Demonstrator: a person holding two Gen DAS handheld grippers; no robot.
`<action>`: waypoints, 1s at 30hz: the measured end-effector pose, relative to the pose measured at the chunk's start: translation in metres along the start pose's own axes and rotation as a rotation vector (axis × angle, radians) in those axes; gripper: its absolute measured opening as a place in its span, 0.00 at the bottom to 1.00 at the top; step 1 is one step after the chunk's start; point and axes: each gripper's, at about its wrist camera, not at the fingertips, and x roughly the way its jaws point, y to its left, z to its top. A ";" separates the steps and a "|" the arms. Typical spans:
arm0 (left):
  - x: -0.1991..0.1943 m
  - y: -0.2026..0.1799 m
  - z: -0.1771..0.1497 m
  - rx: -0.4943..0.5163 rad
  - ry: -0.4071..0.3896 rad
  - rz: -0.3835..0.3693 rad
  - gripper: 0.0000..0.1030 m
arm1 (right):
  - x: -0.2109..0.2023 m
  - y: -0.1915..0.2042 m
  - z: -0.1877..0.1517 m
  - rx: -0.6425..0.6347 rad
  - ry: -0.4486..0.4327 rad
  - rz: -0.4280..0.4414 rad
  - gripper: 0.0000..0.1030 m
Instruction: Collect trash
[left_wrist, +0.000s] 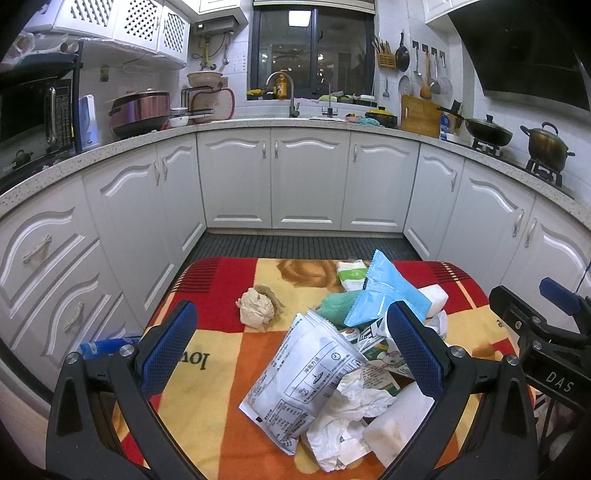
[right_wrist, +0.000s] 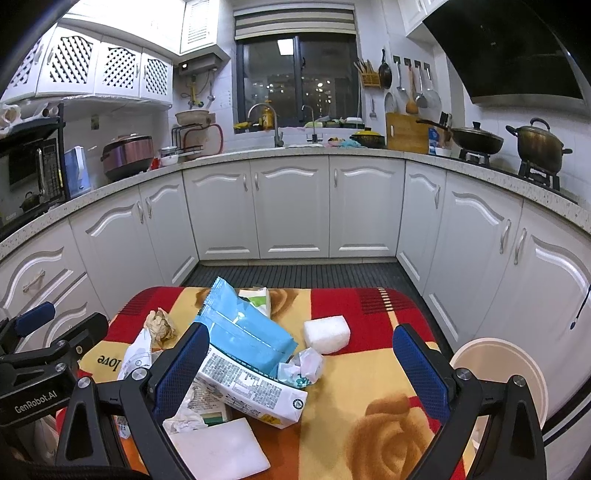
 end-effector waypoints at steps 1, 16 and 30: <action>0.000 0.000 0.000 0.000 0.000 0.000 0.99 | 0.000 0.000 0.000 0.007 0.001 0.005 0.96; 0.002 0.000 -0.003 -0.011 0.014 -0.007 0.99 | 0.003 0.002 -0.005 -0.020 -0.001 -0.013 0.96; 0.007 0.009 -0.010 -0.025 0.065 -0.029 0.99 | 0.006 -0.004 -0.005 0.020 0.033 0.005 0.96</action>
